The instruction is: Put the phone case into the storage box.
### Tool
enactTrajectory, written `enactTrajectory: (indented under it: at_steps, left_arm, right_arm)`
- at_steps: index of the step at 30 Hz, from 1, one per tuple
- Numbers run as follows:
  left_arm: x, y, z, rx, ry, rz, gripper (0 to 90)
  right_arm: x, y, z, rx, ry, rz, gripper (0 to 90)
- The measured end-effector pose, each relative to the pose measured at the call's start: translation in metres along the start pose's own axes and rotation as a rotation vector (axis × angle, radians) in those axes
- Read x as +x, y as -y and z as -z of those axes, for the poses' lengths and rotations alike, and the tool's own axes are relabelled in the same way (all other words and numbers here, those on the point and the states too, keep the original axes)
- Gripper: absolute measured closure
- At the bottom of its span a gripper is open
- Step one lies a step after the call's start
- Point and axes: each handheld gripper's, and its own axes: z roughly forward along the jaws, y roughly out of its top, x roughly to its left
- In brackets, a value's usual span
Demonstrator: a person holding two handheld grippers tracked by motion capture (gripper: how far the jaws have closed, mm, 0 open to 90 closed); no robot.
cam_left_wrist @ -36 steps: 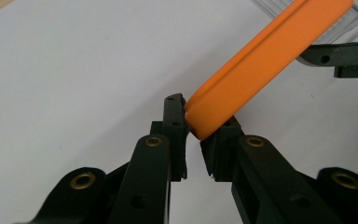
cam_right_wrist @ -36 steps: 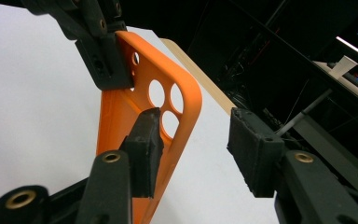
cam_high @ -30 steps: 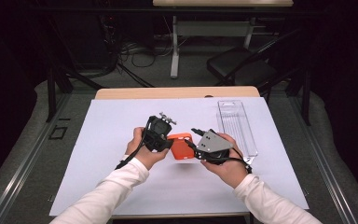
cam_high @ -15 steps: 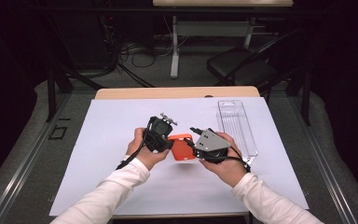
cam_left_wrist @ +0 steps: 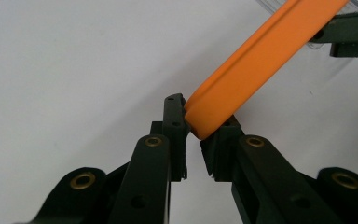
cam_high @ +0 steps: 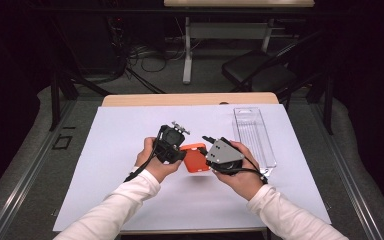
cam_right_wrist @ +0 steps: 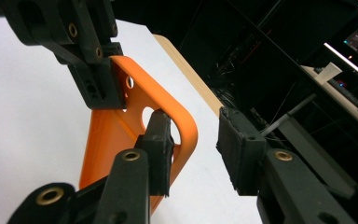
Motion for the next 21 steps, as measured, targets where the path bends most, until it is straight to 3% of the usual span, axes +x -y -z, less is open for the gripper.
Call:
enactTrajectory:
  at_steps: [21]
  left_arm:
    - [-0.0002, -0.0016, -0.0016, 0.016, 0.011, 0.009, 80.2]
  right_arm:
    - [0.0077, -0.0022, -0.0023, 0.031, 0.043, 0.156, 80.3]
